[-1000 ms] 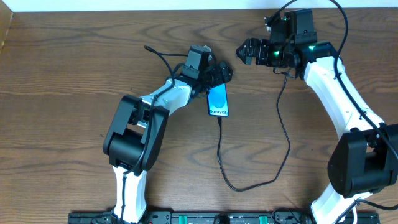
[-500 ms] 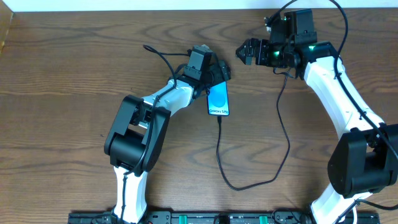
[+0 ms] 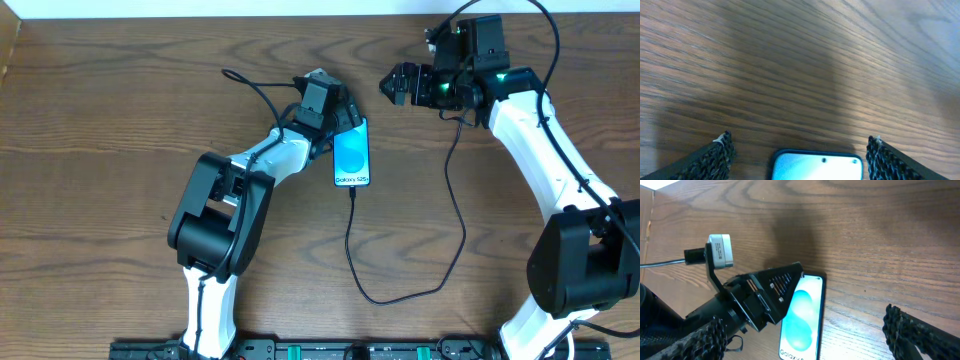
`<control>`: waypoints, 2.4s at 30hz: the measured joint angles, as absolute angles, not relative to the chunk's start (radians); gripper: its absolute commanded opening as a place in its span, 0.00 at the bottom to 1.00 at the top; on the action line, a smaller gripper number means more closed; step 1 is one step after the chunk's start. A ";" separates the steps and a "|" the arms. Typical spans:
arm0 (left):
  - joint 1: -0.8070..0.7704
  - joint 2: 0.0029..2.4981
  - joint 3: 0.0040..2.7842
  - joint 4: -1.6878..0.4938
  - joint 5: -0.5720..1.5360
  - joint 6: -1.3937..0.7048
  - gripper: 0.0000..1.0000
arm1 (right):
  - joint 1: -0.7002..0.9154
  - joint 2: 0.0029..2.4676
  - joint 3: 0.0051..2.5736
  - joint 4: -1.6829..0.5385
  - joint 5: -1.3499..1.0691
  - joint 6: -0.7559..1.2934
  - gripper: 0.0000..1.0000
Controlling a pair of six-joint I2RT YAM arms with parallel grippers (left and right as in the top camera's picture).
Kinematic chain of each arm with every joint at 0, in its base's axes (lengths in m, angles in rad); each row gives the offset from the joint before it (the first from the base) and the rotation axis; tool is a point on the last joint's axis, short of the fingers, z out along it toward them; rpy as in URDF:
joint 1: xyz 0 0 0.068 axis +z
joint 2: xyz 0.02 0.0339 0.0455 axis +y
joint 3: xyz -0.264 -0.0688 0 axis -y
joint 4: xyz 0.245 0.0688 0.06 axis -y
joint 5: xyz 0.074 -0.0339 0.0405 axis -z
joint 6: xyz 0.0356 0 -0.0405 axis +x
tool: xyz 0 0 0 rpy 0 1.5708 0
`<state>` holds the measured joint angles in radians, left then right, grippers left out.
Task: Plug charger to phone and switch on socket
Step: 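Lay the phone flat on the table with the left gripper, then open the left gripper and lift it away from the phone, then move the right gripper to the white power strip beside the charger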
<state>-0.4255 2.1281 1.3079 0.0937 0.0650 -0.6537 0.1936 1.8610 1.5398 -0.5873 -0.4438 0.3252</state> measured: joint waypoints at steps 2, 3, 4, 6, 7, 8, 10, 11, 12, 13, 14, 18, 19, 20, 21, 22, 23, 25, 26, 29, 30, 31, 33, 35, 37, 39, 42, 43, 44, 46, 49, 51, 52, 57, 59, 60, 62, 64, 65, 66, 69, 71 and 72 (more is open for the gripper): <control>-0.425 2.118 1.299 0.084 0.029 -0.611 0.87 | 0.194 1.861 1.540 -0.589 -0.443 0.325 0.99; -0.424 2.112 1.295 0.074 0.019 -0.596 0.87 | 0.194 1.861 1.540 -0.591 -0.441 0.325 0.99; -0.422 2.103 1.288 0.056 0.011 -0.574 0.87 | 0.194 1.861 1.540 -0.595 -0.436 0.325 0.99; -0.419 2.083 1.279 0.017 -0.003 -0.539 0.87 | 0.194 1.861 1.540 -0.598 -0.428 0.325 0.99; -0.416 2.067 1.275 -0.007 -0.008 -0.518 0.87 | 0.194 1.861 1.540 -0.599 -0.424 0.325 0.99; -0.415 2.049 1.273 -0.035 -0.009 -0.501 0.87 | 0.194 1.861 1.540 -0.599 -0.419 0.325 0.99; -0.414 1.991 1.266 -0.105 -0.014 -0.466 0.87 | 0.194 1.861 1.540 -0.600 -0.408 0.325 0.99; -0.414 1.954 1.265 -0.145 -0.016 -0.445 0.87 | 0.194 1.861 1.540 -0.601 -0.403 0.325 0.99; -0.414 1.919 1.265 -0.184 -0.019 -0.427 0.87 | 0.194 1.861 1.540 -0.600 -0.398 0.325 0.99; -0.414 1.877 1.264 -0.227 -0.022 -0.402 0.87 | 0.194 1.861 1.540 -0.603 -0.393 0.325 0.99; -0.414 1.823 1.264 -0.288 -0.025 -0.370 0.86 | 0.194 1.861 1.540 -0.602 -0.387 0.325 0.99; -0.409 1.604 1.266 -0.497 -0.029 -0.258 0.87 | 0.194 1.861 1.540 -0.603 -0.377 0.325 0.99; -0.404 1.565 1.266 -0.532 -0.030 -0.244 0.86 | 0.194 1.861 1.540 -0.602 -0.376 0.325 0.99; -0.398 1.518 1.265 -0.566 -0.030 -0.229 0.87 | 0.194 1.861 1.540 -0.603 -0.373 0.325 0.99; -0.386 1.456 1.265 -0.594 -0.030 -0.215 0.87 | 0.194 1.861 1.540 -0.604 -0.367 0.325 0.99; -0.375 1.397 1.265 -0.608 -0.030 -0.204 0.87 | 0.194 1.861 1.540 -0.606 -0.363 0.325 0.99; -0.370 1.367 1.265 -0.616 -0.030 -0.202 0.87 | 0.194 1.861 1.540 -0.606 -0.361 0.325 0.99; -0.356 1.292 1.265 -0.633 -0.032 -0.196 0.87 | 0.194 1.861 1.540 -0.610 -0.357 0.325 0.99; -0.353 1.259 1.265 -0.638 -0.033 -0.192 0.87 | 0.194 1.861 1.540 -0.610 -0.356 0.325 0.99; -0.351 1.190 1.265 -0.655 -0.033 -0.183 0.87 | 0.194 1.861 1.540 -0.611 -0.350 0.325 0.99; -0.352 1.176 1.265 -0.660 -0.033 -0.182 0.87 | 0.194 1.861 1.540 -0.615 -0.348 0.325 0.99; -0.352 1.169 1.265 -0.665 -0.033 -0.182 0.87 | 0.194 1.861 1.540 -0.618 -0.347 0.325 0.99; -0.351 1.161 1.265 -0.679 -0.033 -0.182 0.87 | 0.194 1.861 1.540 -0.625 -0.345 0.325 0.99; -0.351 1.162 1.265 -0.686 -0.033 -0.182 0.87 | 0.194 1.861 1.540 -0.641 -0.344 0.325 0.99; -0.351 1.162 1.265 -0.702 -0.033 -0.182 0.87 | 0.194 1.861 1.540 -0.657 -0.343 0.325 0.99; -0.351 1.163 1.265 -0.704 -0.033 -0.182 0.87 | 0.194 1.861 1.540 -0.660 -0.344 0.325 0.99; -0.351 1.164 1.265 -0.704 -0.033 -0.182 0.87 | 0.194 1.861 1.540 -0.661 -0.360 0.305 0.99; -0.351 1.164 1.265 -0.704 -0.033 -0.182 0.87 | 0.192 1.861 1.540 -0.663 -0.374 0.293 0.99; -0.351 1.164 1.265 -0.704 -0.033 -0.182 0.87 | 0.191 1.861 1.540 -0.669 -0.392 0.278 0.99; -0.352 1.165 1.265 -0.704 -0.033 -0.182 0.87 | 0.184 1.861 1.541 -0.693 -0.424 0.254 0.99; -0.352 1.165 1.265 -0.705 -0.033 -0.182 0.87 | 0.155 1.861 1.557 -0.763 -0.470 0.213 0.99; -0.351 1.165 1.265 -0.706 -0.033 -0.182 0.87 | 0.121 1.861 1.593 -0.844 -0.496 0.176 0.99; -0.352 1.165 1.265 -0.707 -0.033 -0.182 0.87 | 0.102 1.861 1.615 -0.876 -0.506 0.162 0.99; -0.352 1.165 1.265 -0.707 -0.033 -0.182 0.87 | -0.006 1.861 1.740 -1.039 -0.532 0.067 0.99; -0.352 1.165 1.265 -0.707 -0.033 -0.182 0.87 | -0.046 1.861 1.769 -1.063 -0.535 0.034 0.99; -0.351 1.165 1.265 -0.707 -0.033 -0.182 0.87 | -0.067 1.860 1.776 -1.067 -0.535 0.021 0.99; -0.352 1.165 1.265 -0.707 -0.033 -0.182 0.87 | -0.106 1.860 1.781 -1.072 -0.533 0.003 0.99; -0.351 1.165 1.265 -0.707 -0.033 -0.182 0.87 | -0.149 1.860 1.781 -1.076 -0.530 -0.013 0.99; -0.351 1.165 1.265 -0.707 -0.033 -0.182 0.88 | -0.181 1.860 1.781 -1.076 -0.527 -0.019 0.99; -0.352 1.165 1.265 -0.707 -0.033 -0.182 0.87 | -0.210 1.860 1.781 -1.076 -0.525 -0.024 0.99; -0.351 1.165 1.265 -0.707 -0.033 -0.181 0.87 | -0.305 1.860 1.781 -1.074 -0.512 -0.035 0.99; -0.351 1.165 1.265 -0.707 -0.033 -0.182 0.87 | -0.369 1.860 1.781 -1.073 -0.496 -0.047 0.99; -0.351 1.165 1.265 -0.707 -0.033 -0.182 0.87 | -0.404 1.860 1.781 -1.074 -0.491 -0.062 0.99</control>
